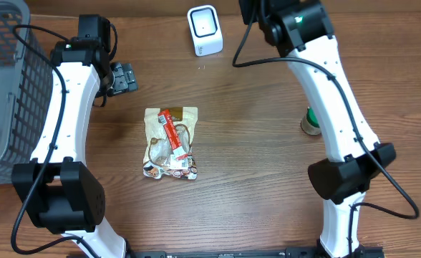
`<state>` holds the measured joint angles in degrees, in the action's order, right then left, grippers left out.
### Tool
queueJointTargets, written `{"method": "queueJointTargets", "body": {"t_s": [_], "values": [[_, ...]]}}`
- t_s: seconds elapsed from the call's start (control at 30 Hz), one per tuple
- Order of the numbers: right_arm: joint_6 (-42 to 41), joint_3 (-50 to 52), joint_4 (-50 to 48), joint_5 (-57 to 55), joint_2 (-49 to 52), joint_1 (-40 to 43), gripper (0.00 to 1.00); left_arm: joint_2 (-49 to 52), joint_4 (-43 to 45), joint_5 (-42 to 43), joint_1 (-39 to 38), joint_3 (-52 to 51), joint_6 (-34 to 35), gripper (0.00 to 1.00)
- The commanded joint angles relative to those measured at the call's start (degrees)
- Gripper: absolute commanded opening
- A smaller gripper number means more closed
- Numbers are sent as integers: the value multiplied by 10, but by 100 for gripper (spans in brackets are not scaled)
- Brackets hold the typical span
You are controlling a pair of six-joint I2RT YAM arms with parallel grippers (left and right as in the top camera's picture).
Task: Scan the item barcode
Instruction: 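Hold the orange pack up to the white scanner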
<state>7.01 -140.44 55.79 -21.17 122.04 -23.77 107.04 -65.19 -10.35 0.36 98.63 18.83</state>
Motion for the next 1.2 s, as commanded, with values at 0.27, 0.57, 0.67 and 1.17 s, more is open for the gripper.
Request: {"method": "queueJointTargets", "body": {"t_s": [0.27,0.57,0.67,1.17], "values": [[200,-9,-161,-32,142,-28,4,-10,-1,-6,-4,9,-13,100],[284,-9,-309,-89,234,-56,4,-10,-1,-6,-4,9,-13,100],[344,-9,-342,-107,261,-64,4,-10,-1,-6,-4,9,-13,100],[456,-9,-409,-158,315,-76,4,-10,-1,-6,-4,9,-13,100]]}}
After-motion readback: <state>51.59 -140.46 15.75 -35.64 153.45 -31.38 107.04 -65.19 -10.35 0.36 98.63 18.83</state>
